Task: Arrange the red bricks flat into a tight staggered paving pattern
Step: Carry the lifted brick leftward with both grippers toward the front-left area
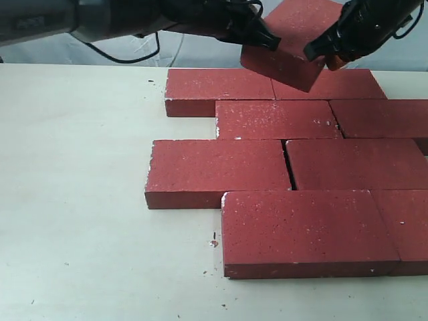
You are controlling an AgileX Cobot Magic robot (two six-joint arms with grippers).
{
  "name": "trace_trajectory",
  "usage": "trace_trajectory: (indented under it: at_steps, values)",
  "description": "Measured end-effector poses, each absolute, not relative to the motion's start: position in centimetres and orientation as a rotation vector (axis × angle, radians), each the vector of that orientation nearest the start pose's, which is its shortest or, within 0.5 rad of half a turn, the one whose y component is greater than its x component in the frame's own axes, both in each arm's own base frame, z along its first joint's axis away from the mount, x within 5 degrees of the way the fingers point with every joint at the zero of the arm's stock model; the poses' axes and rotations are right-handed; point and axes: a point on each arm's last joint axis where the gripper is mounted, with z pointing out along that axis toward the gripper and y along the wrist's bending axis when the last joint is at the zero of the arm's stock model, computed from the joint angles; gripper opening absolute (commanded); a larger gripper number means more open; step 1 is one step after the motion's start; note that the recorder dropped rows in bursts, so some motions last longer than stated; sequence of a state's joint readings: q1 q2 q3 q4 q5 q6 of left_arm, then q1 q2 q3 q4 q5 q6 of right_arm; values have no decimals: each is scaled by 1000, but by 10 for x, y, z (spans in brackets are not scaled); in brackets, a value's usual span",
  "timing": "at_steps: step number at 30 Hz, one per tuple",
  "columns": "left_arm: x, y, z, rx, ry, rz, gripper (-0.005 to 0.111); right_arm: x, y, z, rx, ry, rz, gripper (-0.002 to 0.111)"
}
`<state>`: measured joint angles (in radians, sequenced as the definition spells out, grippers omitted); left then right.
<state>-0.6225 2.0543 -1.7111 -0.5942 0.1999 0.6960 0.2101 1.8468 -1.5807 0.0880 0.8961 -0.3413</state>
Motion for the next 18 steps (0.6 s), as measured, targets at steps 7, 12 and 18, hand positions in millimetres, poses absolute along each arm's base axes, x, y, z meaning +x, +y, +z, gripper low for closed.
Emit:
trace_trajectory:
  at_steps: [7,12,18]
  values:
    - [367,-252,288,741,1863,-360,0,379,141,289,-741,2526,99,-1]
    - [349,-219,289,714,1890,-310,0,367,171,288,-796,2513,132,-1]
    - [331,-179,280,708,1939,-231,0,352,205,288,-875,2465,177,-1]
